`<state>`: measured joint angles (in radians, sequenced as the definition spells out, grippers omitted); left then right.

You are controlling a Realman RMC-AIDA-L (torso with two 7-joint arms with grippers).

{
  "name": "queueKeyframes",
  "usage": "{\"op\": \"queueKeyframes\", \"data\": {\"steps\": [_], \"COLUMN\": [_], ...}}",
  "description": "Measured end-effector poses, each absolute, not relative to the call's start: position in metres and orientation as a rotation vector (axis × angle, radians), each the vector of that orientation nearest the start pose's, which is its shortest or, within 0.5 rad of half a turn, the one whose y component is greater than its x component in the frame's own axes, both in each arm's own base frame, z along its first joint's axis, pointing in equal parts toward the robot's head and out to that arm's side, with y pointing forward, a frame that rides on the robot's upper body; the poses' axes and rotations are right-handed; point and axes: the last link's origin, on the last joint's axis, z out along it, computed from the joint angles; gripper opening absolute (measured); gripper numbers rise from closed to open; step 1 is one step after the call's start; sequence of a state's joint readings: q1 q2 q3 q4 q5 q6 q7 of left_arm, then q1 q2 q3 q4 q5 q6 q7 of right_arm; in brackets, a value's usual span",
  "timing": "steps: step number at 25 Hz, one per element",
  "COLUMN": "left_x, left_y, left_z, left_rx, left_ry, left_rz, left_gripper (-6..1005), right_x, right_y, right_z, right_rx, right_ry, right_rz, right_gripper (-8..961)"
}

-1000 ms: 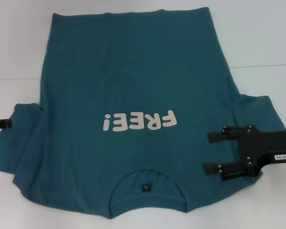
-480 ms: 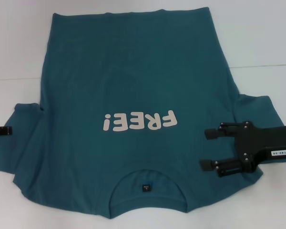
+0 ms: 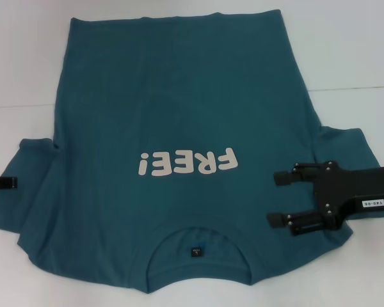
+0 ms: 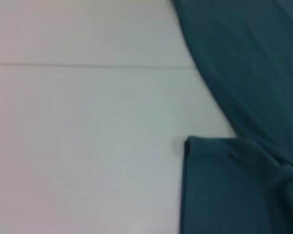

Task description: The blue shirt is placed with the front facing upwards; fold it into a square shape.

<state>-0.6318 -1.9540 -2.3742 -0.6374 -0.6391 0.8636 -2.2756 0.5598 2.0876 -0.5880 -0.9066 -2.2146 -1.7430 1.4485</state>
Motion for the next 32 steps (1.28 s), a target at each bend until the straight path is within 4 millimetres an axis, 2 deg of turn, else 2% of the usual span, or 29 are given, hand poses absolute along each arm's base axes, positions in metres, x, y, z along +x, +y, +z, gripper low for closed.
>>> {"op": "queueKeyframes", "data": {"steps": [13,18,24,30,32], "left_x": [-0.346,-0.345,-0.348,-0.351,-0.353], "left_y": [0.412,0.411,0.412,0.411,0.411], "left_z": [0.058,0.057,0.065,0.07,0.07], "left_rx": [-1.972,-1.98,-1.935,-1.897,-1.886], "left_ry": [-1.297,-1.292,-1.293,-1.332,-1.357], "left_rz": [-0.006,0.011,-0.015,-0.055,-0.062], "left_gripper": [829,736,625,425,459], "right_x": [0.249,0.248,0.248,0.248,0.248], "right_y": [0.332,0.332,0.332,0.332,0.332], "right_z": [0.035,0.033,0.033,0.033,0.032], "right_rx": [-2.849,-2.857,-2.857,-2.86,-2.861], "right_ry": [0.462,0.458,0.468,0.477,0.478], "right_rz": [0.477,0.468,0.469,0.468,0.467], "right_gripper": [938,939,939,938,938]}}
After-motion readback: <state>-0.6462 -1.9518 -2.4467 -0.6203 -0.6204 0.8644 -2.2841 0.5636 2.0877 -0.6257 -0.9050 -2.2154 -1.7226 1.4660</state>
